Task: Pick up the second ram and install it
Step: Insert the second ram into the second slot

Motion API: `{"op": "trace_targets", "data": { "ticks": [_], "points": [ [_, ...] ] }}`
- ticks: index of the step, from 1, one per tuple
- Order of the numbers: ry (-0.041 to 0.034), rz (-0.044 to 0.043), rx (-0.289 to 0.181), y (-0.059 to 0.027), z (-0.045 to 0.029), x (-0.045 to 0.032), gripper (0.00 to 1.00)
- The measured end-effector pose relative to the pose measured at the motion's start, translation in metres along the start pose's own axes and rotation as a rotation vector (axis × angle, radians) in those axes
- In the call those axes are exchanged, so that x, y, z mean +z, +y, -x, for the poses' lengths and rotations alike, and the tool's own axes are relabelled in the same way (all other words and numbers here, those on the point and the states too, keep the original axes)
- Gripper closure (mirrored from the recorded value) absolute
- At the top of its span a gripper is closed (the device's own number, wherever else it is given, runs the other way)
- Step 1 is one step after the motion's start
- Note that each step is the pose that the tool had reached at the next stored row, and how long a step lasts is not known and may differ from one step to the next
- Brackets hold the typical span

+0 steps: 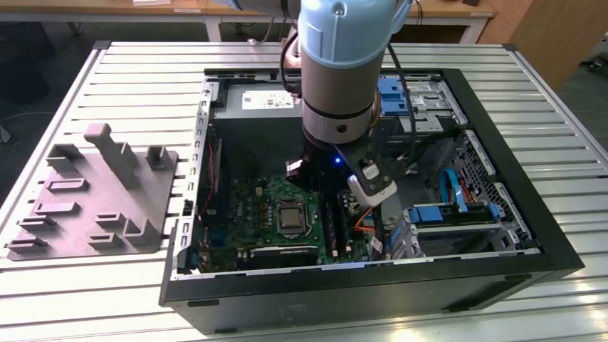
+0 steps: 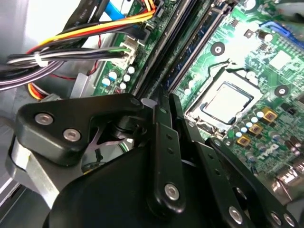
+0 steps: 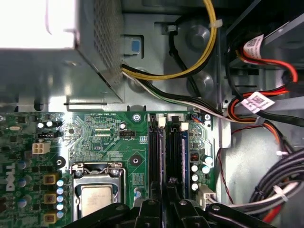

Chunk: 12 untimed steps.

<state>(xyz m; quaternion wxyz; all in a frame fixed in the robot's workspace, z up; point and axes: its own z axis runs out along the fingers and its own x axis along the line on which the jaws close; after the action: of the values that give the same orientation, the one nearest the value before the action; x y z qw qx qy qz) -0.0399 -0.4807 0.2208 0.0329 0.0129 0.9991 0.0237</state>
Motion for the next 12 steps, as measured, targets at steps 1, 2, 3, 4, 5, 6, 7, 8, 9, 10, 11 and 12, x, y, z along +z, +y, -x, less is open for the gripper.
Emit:
{"op": "trace_targets", "data": {
  "ticks": [1, 2, 3, 4, 5, 6, 7, 8, 9, 10, 11, 12],
  "points": [
    [0.0001, -0.0003, 0.000, 0.0001, 0.0002, -0.0028, 0.82],
    [0.0001, -0.0003, 0.000, 0.0002, 0.0003, -0.0053, 0.82],
    [0.0001, -0.0003, 0.000, 0.0003, 0.0005, -0.0076, 0.82],
    [0.0001, -0.0002, 0.000, 0.0004, 0.0006, -0.0096, 0.82],
    [0.0001, -0.0002, 0.000, 0.0005, 0.0008, -0.0117, 0.82],
    [0.0001, -0.0003, 0.000, 0.0006, 0.0009, -0.0138, 0.82],
    [0.0001, -0.0003, 0.000, 0.0007, 0.0010, -0.0154, 0.82],
    [0.0002, -0.0003, 0.000, 0.0007, 0.0011, -0.0162, 0.82],
    [0.0000, -0.0001, 0.000, 0.0008, 0.0011, -0.0162, 0.82],
    [0.0001, -0.0001, 0.000, 0.0008, 0.0011, -0.0162, 0.82],
    [0.0001, -0.0001, 0.000, 0.0008, 0.0011, -0.0162, 0.82],
    [0.0001, -0.0001, 0.000, 0.0008, 0.0011, -0.0162, 0.82]
  ]
}}
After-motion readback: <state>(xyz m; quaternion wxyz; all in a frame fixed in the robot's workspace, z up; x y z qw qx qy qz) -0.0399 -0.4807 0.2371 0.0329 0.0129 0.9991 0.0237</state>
